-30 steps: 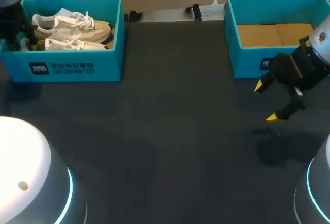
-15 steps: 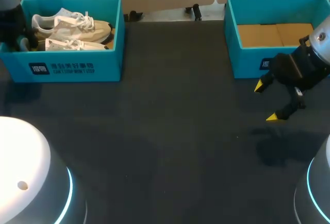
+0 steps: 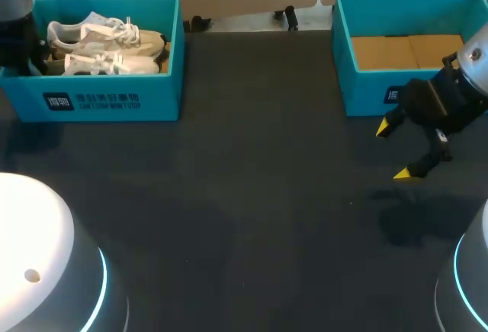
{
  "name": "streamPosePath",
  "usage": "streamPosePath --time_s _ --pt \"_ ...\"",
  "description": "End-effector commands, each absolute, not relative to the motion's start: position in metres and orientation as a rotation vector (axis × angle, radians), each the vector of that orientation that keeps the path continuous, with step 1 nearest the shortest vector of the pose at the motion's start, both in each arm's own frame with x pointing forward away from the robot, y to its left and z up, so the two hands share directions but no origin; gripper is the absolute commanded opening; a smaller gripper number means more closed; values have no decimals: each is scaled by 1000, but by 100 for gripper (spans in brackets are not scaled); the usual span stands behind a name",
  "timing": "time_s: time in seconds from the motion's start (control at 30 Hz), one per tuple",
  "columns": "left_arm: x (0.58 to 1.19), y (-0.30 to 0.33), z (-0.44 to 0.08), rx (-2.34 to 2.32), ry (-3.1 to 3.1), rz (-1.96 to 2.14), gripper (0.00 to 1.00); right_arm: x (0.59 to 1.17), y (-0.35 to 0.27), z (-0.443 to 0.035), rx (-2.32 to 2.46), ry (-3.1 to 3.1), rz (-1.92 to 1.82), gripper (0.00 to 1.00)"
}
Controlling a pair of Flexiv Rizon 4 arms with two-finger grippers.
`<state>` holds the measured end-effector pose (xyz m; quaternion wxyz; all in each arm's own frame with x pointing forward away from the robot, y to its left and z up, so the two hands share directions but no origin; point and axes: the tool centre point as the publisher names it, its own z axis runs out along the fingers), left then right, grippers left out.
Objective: Take the shoe out of the shoebox, open the shoe tongue, remove and reinsert the insole, then place the shoe into the shoebox
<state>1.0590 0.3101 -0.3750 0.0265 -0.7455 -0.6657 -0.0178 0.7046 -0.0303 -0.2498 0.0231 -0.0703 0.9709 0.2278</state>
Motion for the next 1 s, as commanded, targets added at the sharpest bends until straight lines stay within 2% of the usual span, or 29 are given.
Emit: streamPosePath --time_s 0.03,1.0 --pt "1059 308 -364 -2303 -2026 -66 0 704 -30 -251 -215 3006 700 100" --pt "1059 310 -246 -2341 -1858 -163 0 704 -30 -251 -215 3006 700 100"
